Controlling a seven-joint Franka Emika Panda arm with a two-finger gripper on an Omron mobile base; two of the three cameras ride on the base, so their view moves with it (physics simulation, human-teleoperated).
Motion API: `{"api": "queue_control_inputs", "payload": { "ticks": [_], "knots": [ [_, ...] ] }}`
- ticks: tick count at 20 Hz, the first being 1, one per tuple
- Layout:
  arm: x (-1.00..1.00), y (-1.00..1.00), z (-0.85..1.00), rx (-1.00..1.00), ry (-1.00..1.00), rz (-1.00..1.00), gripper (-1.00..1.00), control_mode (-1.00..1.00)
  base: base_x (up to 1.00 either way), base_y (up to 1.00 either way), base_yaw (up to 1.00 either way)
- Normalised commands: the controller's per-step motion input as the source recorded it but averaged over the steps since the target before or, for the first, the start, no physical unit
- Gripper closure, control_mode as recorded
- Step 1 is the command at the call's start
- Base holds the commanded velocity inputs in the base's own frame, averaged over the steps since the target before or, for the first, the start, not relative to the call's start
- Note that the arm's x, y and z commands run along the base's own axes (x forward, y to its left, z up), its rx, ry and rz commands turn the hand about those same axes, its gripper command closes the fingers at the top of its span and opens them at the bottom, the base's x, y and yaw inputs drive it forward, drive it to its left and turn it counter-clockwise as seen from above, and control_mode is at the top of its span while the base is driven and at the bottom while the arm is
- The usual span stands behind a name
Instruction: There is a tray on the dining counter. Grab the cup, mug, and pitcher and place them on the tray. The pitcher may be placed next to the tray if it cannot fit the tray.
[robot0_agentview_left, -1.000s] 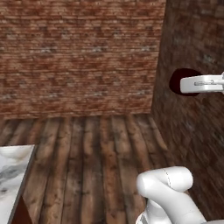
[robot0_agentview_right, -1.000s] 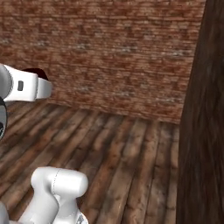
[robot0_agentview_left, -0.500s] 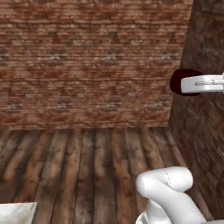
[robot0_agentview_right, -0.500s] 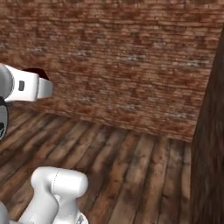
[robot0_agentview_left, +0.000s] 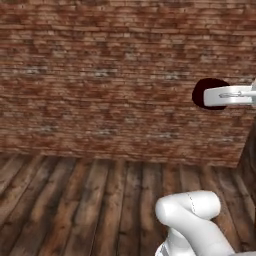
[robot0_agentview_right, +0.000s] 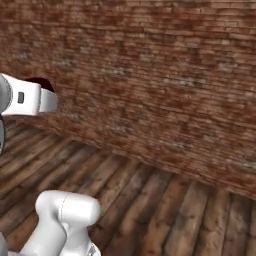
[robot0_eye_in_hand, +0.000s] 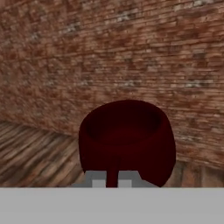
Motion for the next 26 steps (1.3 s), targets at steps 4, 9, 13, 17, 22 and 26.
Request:
{"api": "queue_control_inputs", "payload": {
  "ticks": [4, 9, 13, 17, 22, 26],
  "knots": [
    [0.0, 0.0, 0.0, 0.0, 0.0, 0.0, 1.0, 1.0, 1.0, 0.0, 0.63],
    [0.0, 0.0, 0.0, 0.0, 0.0, 0.0, 1.0, 1.0, 1.0, -0.06, 0.85],
    [0.0, 0.0, 0.0, 0.0, 0.0, 0.0, 1.0, 1.0, 1.0, -0.1, 0.89],
    [0.0, 0.0, 0.0, 0.0, 0.0, 0.0, 1.0, 1.0, 1.0, -0.11, 0.86],
    [0.0, 0.0, 0.0, 0.0, 0.0, 0.0, 1.0, 1.0, 1.0, -0.26, 0.75],
    [0.0, 0.0, 0.0, 0.0, 0.0, 0.0, 1.0, 1.0, 1.0, -0.56, 0.56]
  ]
}}
